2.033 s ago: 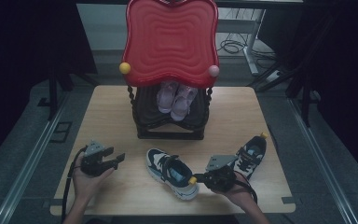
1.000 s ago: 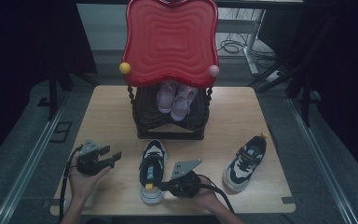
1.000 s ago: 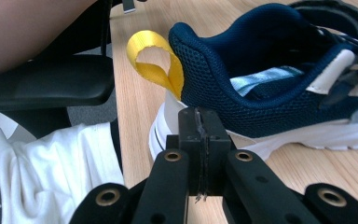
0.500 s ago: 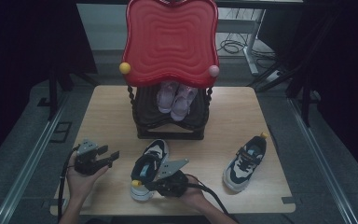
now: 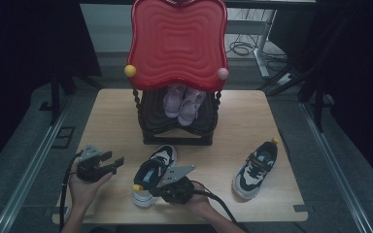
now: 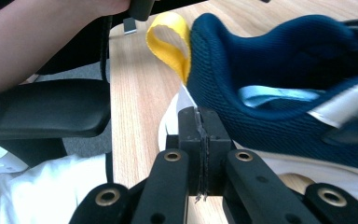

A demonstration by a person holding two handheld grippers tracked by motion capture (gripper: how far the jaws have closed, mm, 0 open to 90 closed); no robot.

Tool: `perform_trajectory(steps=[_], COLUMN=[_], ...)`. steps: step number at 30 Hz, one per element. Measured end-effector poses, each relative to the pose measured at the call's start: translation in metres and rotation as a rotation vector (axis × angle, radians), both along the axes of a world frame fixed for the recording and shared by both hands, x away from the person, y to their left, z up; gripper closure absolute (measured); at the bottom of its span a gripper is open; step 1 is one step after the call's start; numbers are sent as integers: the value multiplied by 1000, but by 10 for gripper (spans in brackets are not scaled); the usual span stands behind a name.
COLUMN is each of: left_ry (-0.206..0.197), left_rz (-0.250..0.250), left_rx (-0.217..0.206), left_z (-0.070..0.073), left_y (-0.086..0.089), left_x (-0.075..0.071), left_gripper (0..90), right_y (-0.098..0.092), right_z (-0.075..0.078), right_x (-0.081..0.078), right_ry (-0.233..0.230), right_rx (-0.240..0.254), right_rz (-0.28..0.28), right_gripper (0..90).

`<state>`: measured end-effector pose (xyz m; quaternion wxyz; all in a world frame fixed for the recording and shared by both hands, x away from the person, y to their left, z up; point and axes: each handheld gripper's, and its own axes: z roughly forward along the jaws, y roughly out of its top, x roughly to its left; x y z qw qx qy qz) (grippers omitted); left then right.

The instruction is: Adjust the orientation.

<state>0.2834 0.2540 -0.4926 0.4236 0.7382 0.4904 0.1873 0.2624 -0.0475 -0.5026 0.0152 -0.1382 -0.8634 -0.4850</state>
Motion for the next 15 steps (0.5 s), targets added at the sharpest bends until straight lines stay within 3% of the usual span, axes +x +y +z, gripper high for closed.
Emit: perform_trajectory(steps=[8,11,15], left_ry=[6,5,2], left_rz=[5,8,9], left_rx=[-3,-3,-4], left_z=[0,1,2], left_y=[2,2,3], left_x=[0,0,-1], left_gripper=[414,414,414], right_y=[-33,-52,-88], right_z=[8,10,13], right_x=[-1,-1,1], right_ry=[0,-3,-8], right_rx=[17,15,17], right_rz=[-54,-92,-183], right_gripper=[880,879,879])
